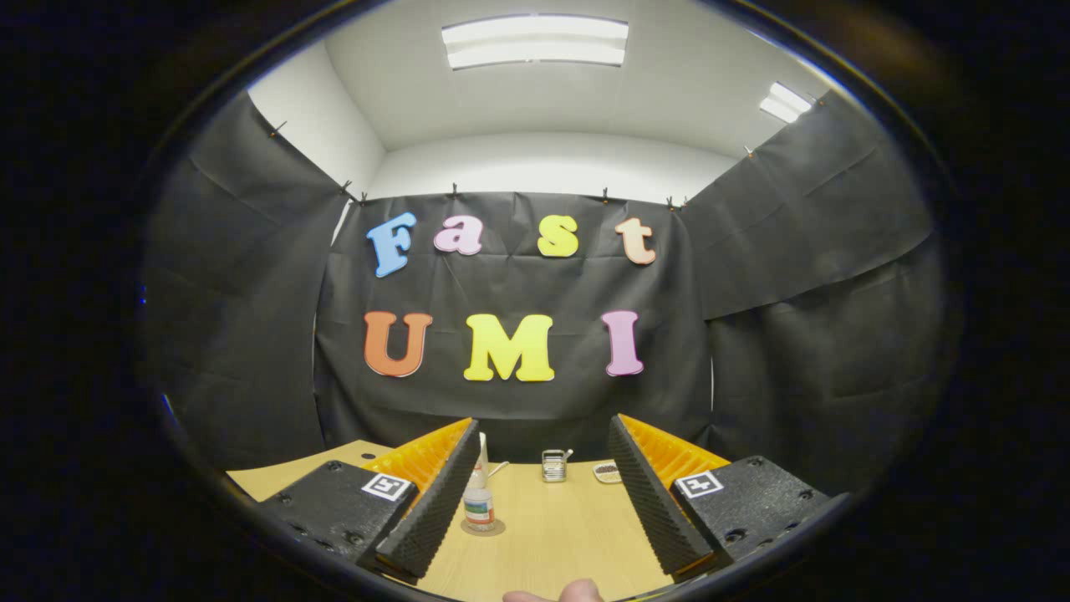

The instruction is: Take the bottle from table, then pour the juice into the cup, finally place the bottle on the coaster

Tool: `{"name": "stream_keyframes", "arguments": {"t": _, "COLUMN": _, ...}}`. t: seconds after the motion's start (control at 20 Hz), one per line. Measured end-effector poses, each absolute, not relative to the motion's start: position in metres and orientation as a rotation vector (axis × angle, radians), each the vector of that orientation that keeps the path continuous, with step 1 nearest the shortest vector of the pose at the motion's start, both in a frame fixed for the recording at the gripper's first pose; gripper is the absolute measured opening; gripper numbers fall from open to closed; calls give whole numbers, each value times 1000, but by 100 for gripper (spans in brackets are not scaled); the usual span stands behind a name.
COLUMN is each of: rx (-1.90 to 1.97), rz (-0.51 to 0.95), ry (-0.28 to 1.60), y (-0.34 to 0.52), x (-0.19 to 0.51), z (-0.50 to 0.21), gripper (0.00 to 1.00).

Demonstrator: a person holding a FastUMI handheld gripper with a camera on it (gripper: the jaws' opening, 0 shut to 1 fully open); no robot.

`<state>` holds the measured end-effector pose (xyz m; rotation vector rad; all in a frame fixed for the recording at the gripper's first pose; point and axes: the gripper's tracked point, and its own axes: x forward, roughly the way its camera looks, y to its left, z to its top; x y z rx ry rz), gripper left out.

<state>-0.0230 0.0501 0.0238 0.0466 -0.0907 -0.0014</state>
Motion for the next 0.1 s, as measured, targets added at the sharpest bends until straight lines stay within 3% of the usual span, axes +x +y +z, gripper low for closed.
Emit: {"name": "stream_keyframes", "arguments": {"t": 0.1, "rx": 42, "rz": -2, "ry": -89, "y": 51, "x": -23, "z": 23, "gripper": 99}}
